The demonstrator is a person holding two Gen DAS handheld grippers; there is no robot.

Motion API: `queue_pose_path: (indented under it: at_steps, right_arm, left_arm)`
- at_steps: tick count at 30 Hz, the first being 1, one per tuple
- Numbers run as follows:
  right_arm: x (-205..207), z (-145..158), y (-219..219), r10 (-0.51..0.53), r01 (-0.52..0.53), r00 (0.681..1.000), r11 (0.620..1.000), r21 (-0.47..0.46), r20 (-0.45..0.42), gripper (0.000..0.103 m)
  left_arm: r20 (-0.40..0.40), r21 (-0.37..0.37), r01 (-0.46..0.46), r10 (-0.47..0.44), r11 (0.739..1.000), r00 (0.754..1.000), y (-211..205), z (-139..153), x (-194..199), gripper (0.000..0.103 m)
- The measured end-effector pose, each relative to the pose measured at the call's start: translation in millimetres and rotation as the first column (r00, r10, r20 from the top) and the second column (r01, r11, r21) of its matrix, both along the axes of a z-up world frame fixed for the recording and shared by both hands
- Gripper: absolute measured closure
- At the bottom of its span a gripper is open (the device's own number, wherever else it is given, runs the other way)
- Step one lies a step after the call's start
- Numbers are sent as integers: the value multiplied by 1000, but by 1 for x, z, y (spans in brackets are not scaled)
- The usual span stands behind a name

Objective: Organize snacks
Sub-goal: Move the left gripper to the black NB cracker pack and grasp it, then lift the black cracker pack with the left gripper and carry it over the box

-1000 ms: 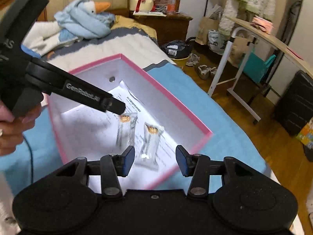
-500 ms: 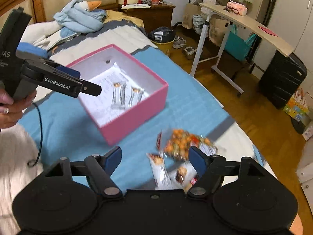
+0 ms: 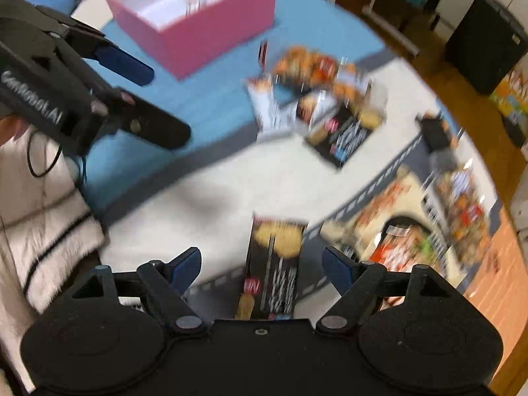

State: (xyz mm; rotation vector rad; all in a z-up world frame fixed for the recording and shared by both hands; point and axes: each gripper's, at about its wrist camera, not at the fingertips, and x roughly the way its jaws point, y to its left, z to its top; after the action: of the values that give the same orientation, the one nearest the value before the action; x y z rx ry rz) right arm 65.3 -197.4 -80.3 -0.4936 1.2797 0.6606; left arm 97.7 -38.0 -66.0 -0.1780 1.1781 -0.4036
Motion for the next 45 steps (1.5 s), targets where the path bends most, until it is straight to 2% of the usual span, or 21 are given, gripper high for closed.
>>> queue_pose_path:
  at_steps: [6, 10, 12, 15, 18, 19, 20, 22, 25, 27, 29, 30, 41, 45]
  right_arm:
    - [-7, -30, -2, 19, -19, 997, 1000, -2, -73, 19]
    - [-2, -54, 3, 27, -36, 992, 997, -72, -126, 19]
    - [3, -70, 4, -12, -8, 986, 993, -117, -167, 19]
    - [8, -83, 2, -42, 14, 981, 989, -145, -190, 19]
    - [10, -91, 0, -67, 35, 979, 986, -166, -191, 22]
    - [12, -93, -1, -78, 44, 979, 983, -178, -188, 28]
    - [12, -93, -2, -85, 52, 980, 982, -180, -182, 34]
    - [13, -94, -2, -83, 52, 979, 985, -165, -186, 41]
    - [11, -94, -3, -66, 39, 982, 987, -154, -178, 46]
    - [11, -96, -4, -64, 39, 983, 989, -144, -174, 48]
    - [14, -96, -7, -75, 54, 982, 991, -126, -173, 49]
    - [15, -96, -8, -81, 62, 982, 991, -118, -173, 50]
    - [30, -97, -11, -145, 129, 973, 987, -96, -178, 50]
    - [33, -90, -11, -156, 148, 973, 987, -61, -167, 50]
  left_arm:
    - [-123, -58, -1, -6, 998, 992, -31, -40, -1, 7]
    - [-210, -132, -21, -8, 991, 978, -38, -61, 0, 9]
    - [-225, -167, -59, 20, 984, 974, -37, -68, 1, 10]
    - [-219, -156, -92, 56, 984, 974, -40, -76, 3, 13]
    - [-226, -188, -118, 74, 975, 971, -44, -86, 2, 25]
    - [-235, -204, -133, 83, 970, 968, -45, -89, 3, 27]
    - [-246, -227, -156, 98, 961, 964, -46, -94, 2, 29]
    - [-268, -269, -180, 105, 946, 958, -49, -103, 2, 39]
    - [-333, -339, -240, 122, 910, 935, -51, -120, 1, 49]
    - [-352, -355, -261, 130, 898, 927, -51, -127, -1, 55]
    - [-357, -359, -278, 144, 891, 923, -53, -134, -2, 61]
    - [-355, -351, -283, 152, 893, 922, -54, -135, -3, 67]
    - [-315, -363, -291, 177, 885, 932, -52, -137, -3, 69]
    - [-269, -351, -272, 182, 896, 946, -50, -127, -6, 69]
